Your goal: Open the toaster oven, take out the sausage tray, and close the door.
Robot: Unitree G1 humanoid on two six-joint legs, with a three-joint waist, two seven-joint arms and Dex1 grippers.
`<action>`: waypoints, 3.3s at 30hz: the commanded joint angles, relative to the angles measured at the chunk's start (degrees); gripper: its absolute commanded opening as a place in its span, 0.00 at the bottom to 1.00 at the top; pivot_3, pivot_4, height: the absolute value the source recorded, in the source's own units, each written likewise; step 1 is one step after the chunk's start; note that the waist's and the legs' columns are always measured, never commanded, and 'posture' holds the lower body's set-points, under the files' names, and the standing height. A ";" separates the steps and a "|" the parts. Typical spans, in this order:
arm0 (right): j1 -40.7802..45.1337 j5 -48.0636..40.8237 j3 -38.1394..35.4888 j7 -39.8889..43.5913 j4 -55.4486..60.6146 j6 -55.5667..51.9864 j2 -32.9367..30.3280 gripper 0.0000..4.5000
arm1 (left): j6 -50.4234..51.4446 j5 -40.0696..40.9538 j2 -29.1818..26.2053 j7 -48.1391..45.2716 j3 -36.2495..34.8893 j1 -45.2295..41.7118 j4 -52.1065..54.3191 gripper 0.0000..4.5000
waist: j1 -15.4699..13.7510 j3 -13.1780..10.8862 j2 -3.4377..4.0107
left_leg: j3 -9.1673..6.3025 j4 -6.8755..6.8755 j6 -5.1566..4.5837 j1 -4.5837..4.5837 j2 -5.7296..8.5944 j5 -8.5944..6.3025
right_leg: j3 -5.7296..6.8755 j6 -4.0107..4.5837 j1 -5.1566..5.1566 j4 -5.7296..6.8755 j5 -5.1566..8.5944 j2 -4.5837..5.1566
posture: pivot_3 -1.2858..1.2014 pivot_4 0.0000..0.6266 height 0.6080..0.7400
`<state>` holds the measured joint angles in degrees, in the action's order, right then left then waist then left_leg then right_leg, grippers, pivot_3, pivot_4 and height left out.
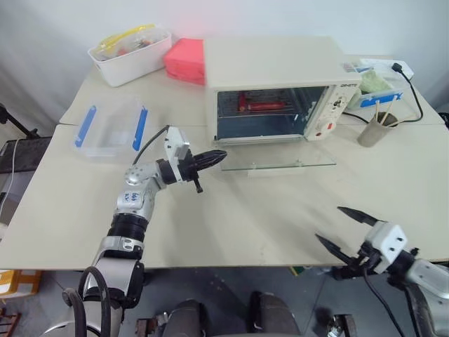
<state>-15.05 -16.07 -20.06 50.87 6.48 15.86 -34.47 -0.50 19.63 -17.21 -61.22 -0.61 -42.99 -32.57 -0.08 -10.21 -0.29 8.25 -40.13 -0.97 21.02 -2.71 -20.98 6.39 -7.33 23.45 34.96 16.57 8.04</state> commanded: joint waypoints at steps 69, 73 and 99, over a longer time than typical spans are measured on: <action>80.88 49.97 42.79 -46.78 -60.59 6.58 10.44 0.00 | -1.52 3.92 0.74 10.03 -6.74 -5.74 1.96 0.84 | 4.86 -0.01 0.03 | -0.21 0.31 0.08 0.22 -0.03 0.13 | 0.49 0.30 0.40 0.53 0.17 0.16 | 0.52 0.24 1.00; 71.88 48.70 41.04 -42.01 -46.16 3.57 6.53 0.00 | -3.03 3.59 0.18 8.37 -7.53 -10.72 -5.13 0.84 | 4.65 -0.01 0.03 | -0.39 0.33 0.08 0.32 -0.01 0.13 | 0.68 0.30 0.41 0.51 0.17 0.18 | 0.52 0.24 1.00; 76.11 52.63 42.13 -44.25 -54.40 2.12 8.39 0.33 | -3.28 2.96 1.53 7.44 -7.74 -9.58 -4.65 0.84 | 4.72 -0.01 0.02 | -0.35 0.16 0.11 0.30 -0.01 0.20 | 0.65 0.31 0.37 0.55 0.17 0.19 | 0.52 0.24 1.00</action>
<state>59.39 36.01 22.24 8.68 -46.43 16.48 -26.08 -3.70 22.28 -15.92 -53.91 -7.95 -52.54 -39.22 4.65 -10.23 -0.26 7.90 -39.96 -0.85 21.32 -2.72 -20.78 7.04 -7.02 23.82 35.51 16.75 8.24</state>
